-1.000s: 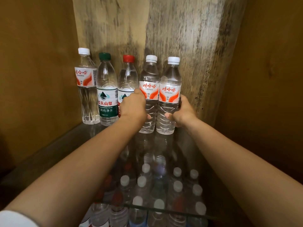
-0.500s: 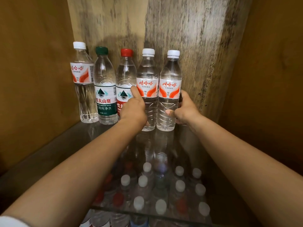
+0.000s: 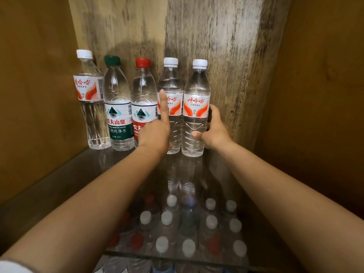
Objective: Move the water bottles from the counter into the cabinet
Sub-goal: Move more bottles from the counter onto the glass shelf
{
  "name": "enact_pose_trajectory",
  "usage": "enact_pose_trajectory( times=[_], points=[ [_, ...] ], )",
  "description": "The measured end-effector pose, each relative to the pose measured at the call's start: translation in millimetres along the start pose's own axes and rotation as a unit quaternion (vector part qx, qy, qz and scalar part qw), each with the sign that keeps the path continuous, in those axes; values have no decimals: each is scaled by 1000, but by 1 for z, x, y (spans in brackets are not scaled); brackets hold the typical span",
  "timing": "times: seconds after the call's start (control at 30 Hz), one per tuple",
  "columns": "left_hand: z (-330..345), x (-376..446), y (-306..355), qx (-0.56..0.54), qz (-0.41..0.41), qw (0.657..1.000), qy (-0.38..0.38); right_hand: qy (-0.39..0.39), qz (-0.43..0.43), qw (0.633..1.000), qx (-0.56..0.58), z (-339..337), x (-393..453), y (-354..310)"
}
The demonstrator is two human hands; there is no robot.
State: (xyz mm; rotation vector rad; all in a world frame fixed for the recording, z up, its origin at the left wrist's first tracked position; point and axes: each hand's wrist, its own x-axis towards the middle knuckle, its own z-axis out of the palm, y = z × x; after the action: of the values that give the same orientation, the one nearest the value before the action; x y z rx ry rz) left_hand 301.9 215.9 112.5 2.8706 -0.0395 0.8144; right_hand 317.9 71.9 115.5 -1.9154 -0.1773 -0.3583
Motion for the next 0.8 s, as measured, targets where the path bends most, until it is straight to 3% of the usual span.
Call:
enact_pose_trajectory(
  times=[0.33, 0.5, 0.8],
  points=[
    [-22, -6, 5, -33, -8, 998, -58, -25, 11, 996, -79, -6, -14, -9],
    [-44, -20, 17, 32, -18, 998, -58, -71, 56, 995, -50, -13, -35, -17],
    [-78, -101, 68, -57, 72, 995, 48, -56, -76, 994, 63, -58, -132, -46]
  ],
)
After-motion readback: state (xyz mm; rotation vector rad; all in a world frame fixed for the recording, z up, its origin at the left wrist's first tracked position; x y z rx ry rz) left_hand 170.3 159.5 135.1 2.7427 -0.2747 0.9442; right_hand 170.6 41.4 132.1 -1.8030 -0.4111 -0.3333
